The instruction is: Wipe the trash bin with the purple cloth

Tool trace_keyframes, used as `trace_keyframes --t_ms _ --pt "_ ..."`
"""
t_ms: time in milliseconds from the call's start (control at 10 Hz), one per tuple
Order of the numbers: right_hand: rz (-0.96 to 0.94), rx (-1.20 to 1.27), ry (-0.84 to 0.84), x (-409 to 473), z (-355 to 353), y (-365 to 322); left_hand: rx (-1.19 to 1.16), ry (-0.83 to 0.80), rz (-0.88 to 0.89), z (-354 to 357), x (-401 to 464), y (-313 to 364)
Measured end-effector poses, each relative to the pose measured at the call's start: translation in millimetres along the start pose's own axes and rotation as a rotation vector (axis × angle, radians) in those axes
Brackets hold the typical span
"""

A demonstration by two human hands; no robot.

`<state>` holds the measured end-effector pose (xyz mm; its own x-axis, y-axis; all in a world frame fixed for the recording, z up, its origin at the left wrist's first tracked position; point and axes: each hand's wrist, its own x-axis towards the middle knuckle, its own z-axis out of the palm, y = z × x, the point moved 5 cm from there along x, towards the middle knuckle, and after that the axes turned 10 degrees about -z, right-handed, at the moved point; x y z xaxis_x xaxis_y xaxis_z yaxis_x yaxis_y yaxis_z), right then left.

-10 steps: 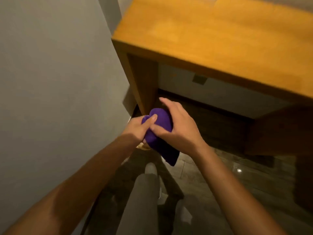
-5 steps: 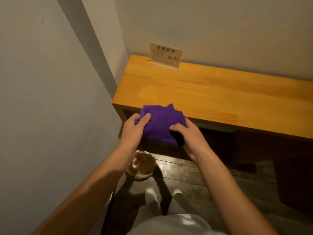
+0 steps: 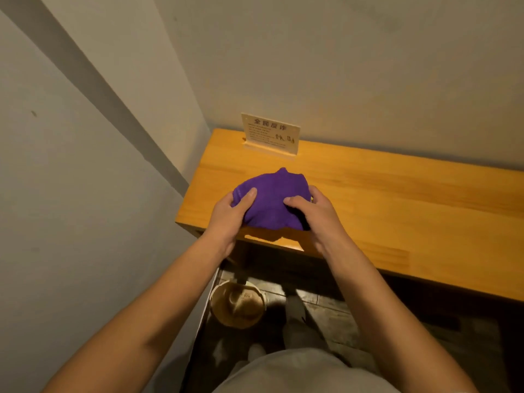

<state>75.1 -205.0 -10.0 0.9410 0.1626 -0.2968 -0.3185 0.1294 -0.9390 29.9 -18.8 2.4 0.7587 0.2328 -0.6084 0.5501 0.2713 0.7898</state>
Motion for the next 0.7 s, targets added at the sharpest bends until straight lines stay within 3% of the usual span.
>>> trace_keyframes --t_ms 100,300,400,500,600,700 --pt "-0.076 -0.345 0.018 15 -13 -1 0.194 0.192 0.053 -8 23 -1" --pt "-0.119 -1.119 0.054 13 -26 4 0.952 0.462 0.395 -8 30 -4" --pt "-0.462 -1.205 0.079 6 -13 -17 1.121 0.444 0.691 1 21 9" --pt "-0.52 -1.38 -0.101 -3 3 -16 1.543 0.208 0.73 12 13 -5" --pt "-0.405 -1.45 -0.172 -10 3 -10 1.552 0.133 0.618 10 13 -4" --pt "-0.437 -1.411 -0.043 -20 3 -38 1.46 0.182 0.705 17 -1 36"
